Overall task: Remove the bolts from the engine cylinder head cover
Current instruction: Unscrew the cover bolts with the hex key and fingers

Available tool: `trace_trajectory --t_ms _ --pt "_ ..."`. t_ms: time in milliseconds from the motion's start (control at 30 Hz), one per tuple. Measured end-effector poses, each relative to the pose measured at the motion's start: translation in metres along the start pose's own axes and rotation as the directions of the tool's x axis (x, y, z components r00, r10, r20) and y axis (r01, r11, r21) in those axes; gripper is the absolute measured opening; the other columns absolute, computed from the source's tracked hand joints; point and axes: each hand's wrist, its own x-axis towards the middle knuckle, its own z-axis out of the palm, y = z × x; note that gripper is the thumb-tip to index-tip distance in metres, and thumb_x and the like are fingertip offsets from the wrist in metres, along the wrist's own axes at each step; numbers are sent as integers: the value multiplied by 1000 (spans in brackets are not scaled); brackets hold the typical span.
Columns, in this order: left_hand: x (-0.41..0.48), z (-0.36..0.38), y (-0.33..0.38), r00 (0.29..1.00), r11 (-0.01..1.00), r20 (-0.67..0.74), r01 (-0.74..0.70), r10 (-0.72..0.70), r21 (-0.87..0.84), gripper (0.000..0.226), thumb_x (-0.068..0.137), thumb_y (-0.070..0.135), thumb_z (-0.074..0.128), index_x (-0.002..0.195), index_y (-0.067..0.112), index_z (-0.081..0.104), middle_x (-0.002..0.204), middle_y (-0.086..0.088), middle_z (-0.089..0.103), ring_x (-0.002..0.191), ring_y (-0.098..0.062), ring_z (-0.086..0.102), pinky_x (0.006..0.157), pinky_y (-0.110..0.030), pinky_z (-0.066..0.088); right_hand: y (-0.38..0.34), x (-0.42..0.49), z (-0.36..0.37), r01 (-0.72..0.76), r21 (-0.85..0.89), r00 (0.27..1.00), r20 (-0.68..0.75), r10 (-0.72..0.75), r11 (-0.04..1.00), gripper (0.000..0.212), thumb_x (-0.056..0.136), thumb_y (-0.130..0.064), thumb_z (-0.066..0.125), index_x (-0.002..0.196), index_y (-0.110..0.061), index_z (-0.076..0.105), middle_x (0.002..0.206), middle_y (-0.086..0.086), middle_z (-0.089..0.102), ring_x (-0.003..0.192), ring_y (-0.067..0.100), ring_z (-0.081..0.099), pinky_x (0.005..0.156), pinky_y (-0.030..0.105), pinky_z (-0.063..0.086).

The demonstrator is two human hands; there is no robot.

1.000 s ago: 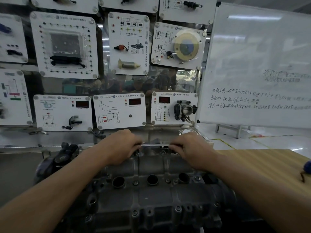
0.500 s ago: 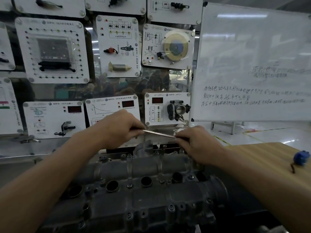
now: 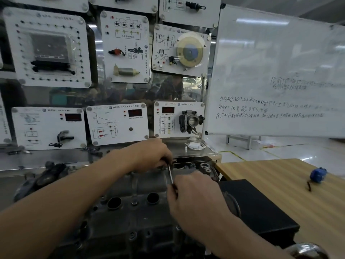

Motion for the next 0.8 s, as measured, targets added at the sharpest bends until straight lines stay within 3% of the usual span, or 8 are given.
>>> trace_trajectory --t_ms 167,467,567,633,700,800 --pt "-6 7 -7 996 997 -87 3 -9 -76 20 93 19 62 108 26 73 95 7 75 80 -2 63 65 -2 34 -20 2 -2 -1 21 999 49 0 1000 25 101 -34 43 83 -19 51 95 7 59 74 25 41 66 33 35" --pt "-7 17 -9 984 989 -171 17 -42 -145 18 91 17 66 105 25 74 91 10 75 64 18 50 62 -1 35 -29 12 12 27 37 999 31 -28 999 36 100 -37 45 70 -19 37 66 -1 28 68 22 40 63 33 36" --pt "-7 18 -9 982 990 -184 7 -33 -138 19 91 15 65 105 23 75 90 7 76 66 9 54 61 -1 35 -36 18 20 70 63 997 -20 -69 996 39 99 -35 48 66 -18 35 66 0 34 67 23 39 62 34 37" --pt "-5 19 -11 984 990 -178 -5 -20 -140 17 90 16 66 104 21 75 89 3 76 74 -2 61 65 -4 35 -43 26 24 99 96 993 -71 -93 990 31 98 -32 50 72 -15 49 70 5 45 67 24 39 61 34 38" --pt "-3 18 -12 988 991 -154 -17 -4 -133 16 90 17 67 104 19 75 91 0 76 80 -8 64 69 -15 41 -48 35 28 122 91 988 -105 -112 988 27 97 -30 52 78 -12 59 64 3 39 65 24 39 58 33 38" --pt "-2 19 -16 992 994 -126 -34 20 -108 18 88 16 69 105 19 75 95 -1 76 85 -11 65 76 -25 46 -53 44 34 145 70 984 -111 -137 987 25 95 -28 54 77 -12 60 59 0 28 59 23 39 53 31 35"
